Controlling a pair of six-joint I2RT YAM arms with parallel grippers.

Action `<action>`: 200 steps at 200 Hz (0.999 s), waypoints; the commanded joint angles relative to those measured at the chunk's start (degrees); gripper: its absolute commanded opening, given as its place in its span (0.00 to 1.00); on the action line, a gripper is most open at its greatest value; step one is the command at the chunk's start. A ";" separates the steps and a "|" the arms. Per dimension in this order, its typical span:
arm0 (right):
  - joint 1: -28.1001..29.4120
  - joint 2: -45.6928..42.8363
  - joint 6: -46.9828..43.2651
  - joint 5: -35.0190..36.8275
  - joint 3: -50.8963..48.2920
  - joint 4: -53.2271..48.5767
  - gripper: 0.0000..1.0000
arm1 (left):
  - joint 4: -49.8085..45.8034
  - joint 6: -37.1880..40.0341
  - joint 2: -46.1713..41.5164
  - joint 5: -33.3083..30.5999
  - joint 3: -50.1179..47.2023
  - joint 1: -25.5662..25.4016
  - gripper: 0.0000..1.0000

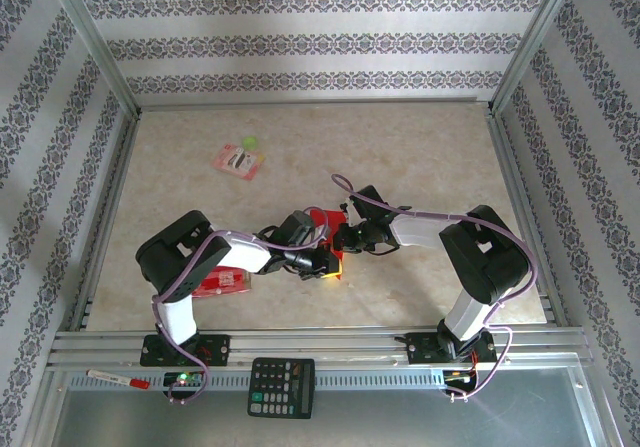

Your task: Fold a paper plane with a square sheet of paper (pick it up from the middle)

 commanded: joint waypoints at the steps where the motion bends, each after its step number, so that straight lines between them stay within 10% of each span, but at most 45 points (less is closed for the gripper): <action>1: -0.26 1.89 -0.30 3.99 -2.64 -5.39 0.00 | -0.51 0.35 0.36 -0.30 0.47 0.56 0.02; 200: -0.63 1.94 -0.35 3.95 -3.18 -5.29 0.00 | -1.57 3.73 0.75 0.63 -0.61 6.15 0.10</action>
